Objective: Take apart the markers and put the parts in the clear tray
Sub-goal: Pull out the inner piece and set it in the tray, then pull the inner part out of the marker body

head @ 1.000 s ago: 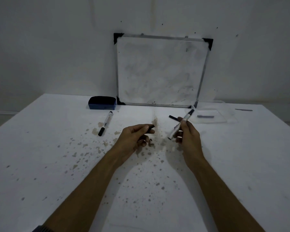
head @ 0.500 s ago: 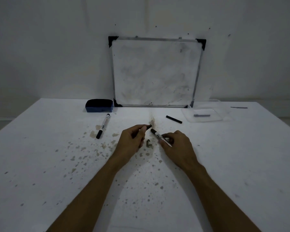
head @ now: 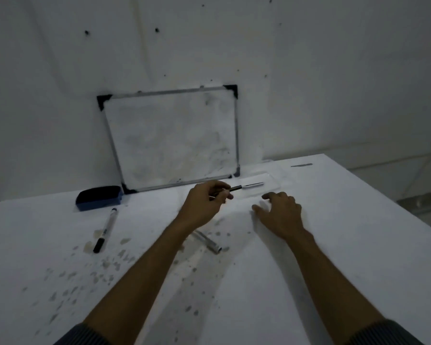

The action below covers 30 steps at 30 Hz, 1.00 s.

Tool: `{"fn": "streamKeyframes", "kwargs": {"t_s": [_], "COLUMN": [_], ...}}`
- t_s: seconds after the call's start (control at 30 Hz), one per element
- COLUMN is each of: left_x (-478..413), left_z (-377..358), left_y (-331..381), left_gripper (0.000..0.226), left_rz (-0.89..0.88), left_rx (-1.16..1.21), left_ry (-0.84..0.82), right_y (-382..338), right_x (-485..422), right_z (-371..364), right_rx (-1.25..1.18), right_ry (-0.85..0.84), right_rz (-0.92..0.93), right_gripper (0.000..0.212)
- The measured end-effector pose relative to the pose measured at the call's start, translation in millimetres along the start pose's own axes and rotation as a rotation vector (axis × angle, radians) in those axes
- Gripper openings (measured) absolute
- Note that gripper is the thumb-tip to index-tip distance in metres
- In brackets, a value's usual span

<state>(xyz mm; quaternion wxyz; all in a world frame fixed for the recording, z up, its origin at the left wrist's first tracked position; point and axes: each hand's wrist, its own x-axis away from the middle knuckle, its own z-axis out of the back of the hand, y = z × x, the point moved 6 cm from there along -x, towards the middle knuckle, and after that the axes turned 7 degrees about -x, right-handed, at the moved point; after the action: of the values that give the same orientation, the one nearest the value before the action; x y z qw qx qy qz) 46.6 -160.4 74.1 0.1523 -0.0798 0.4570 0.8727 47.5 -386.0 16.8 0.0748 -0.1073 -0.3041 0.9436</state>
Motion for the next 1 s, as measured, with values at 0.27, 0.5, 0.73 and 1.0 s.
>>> {"fn": "streamKeyframes", "kwargs": {"t_s": [0.27,0.5,0.73,1.0], "left_x": [-124.1,-174.3,-174.6,-124.2], "left_z": [-69.1,-112.3,-111.7,-51.4], "left_y": [25.6,14.8,8.2,27.2], "left_gripper": [0.020,0.024,0.027,0.022], "left_rz": [-0.056,0.030,0.035,-0.088], "left_rx": [-0.349,-0.639,-0.696,-0.588], "left_ry": [0.007,-0.114,-0.155,-0.064], "right_y": [29.8,33.2,33.2,30.7], "right_x": [-14.5,-20.0,-19.9,-18.1], "right_z": [-11.1,-15.3,-14.9,-6.3], "right_rx": [0.075,0.073,0.031,-0.105], "right_ry": [0.071,0.069,0.048,0.077], "right_rz": [0.078,0.083,0.082,0.090], "right_gripper": [0.085,0.084,0.088,0.053]}}
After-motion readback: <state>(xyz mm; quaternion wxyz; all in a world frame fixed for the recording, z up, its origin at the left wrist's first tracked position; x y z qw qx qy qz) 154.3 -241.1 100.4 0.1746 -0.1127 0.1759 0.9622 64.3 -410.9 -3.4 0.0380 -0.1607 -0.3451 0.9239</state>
